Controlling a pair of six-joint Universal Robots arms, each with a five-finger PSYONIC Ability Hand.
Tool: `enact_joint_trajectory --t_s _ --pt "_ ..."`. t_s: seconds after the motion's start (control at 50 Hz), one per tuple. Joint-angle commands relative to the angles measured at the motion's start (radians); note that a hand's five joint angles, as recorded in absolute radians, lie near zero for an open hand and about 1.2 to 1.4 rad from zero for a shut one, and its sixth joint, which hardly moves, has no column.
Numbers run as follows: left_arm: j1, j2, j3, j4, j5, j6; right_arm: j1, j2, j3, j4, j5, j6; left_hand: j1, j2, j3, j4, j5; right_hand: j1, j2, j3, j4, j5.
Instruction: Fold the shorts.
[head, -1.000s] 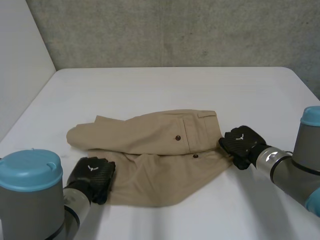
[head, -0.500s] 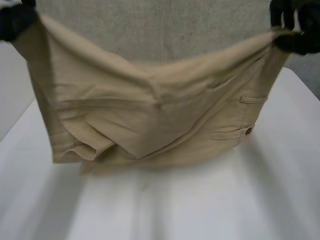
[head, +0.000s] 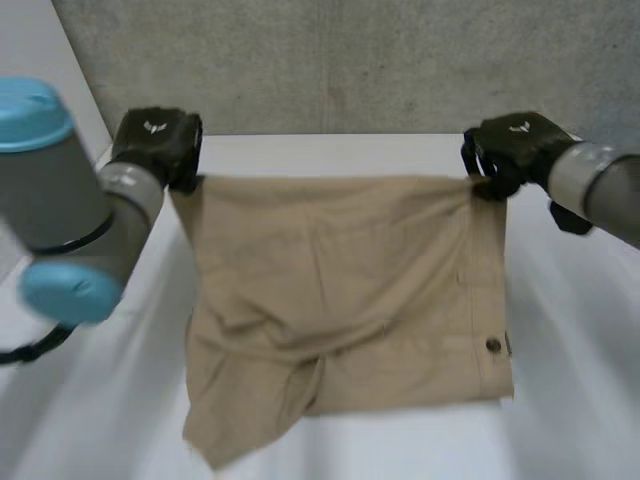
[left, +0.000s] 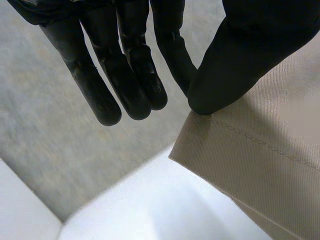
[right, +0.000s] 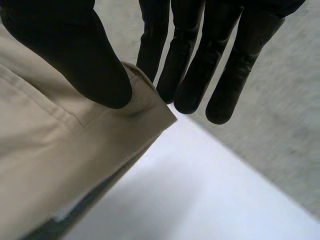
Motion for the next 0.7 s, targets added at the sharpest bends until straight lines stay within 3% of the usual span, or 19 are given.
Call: enact_joint_trajectory --t_s 0.02,0.08,0.1,0.14,0.16,0.28,0.5,0.6,0.7 --pt "0.01 -0.244 0.394 0.289 0.012 0.035 0.059 0.198 -0.273 -0.37 0.16 0.006 0.271 0.199 0.204 0.197 0.245 0.47 0.22 0.22 0.206 0.245" --pt "0.015 -0.307 0.47 0.357 0.045 0.041 0.068 0.241 -0.314 -0.485 0.172 0.003 0.271 0.199 0.204 0.197 0.245 0.47 0.22 0.22 0.206 0.245" --pt "0.016 -0.338 0.487 0.392 0.074 0.041 0.084 0.269 -0.331 -0.525 0.177 -0.003 0.08 0.008 0.013 0.005 0.054 -0.043 -0.294 -0.293 -0.308 -0.269" --pt "0.015 -0.356 0.484 0.421 0.093 0.048 0.102 0.292 -0.339 -0.528 0.181 -0.017 -0.585 -0.657 -0.652 -0.66 -0.611 -0.715 -0.965 -0.965 -0.979 -0.94" --pt "0.016 -0.365 0.475 0.445 0.102 0.057 0.108 0.301 -0.34 -0.527 0.18 -0.026 -0.951 -1.022 -1.017 -1.025 -0.977 -0.751 -1.002 -1.002 -1.016 -0.977" --pt "0.015 -0.349 0.384 0.473 0.102 0.083 0.139 0.286 -0.27 -0.479 0.206 -0.09 -0.947 -1.019 -1.014 -1.021 -0.973 -0.751 -1.002 -1.002 -1.016 -0.977" --pt "0.036 -0.152 0.061 0.461 0.101 0.084 0.131 0.079 0.062 -0.32 0.241 -0.092 -0.929 -1.001 -0.996 -1.004 -0.955 -0.751 -1.002 -1.002 -1.016 -0.977" --pt "0.029 0.002 -0.202 0.401 0.107 0.084 0.13 0.012 0.196 -0.255 0.237 -0.095 -0.917 -0.989 -0.984 -0.992 -0.943 -0.751 -1.002 -1.002 -1.016 -0.977" --pt "0.021 0.058 -0.356 0.351 0.108 0.084 0.128 -0.01 0.29 -0.219 0.223 -0.095 -0.859 -0.93 -0.926 -0.933 -0.885 -0.751 -1.002 -1.002 -1.016 -0.977"
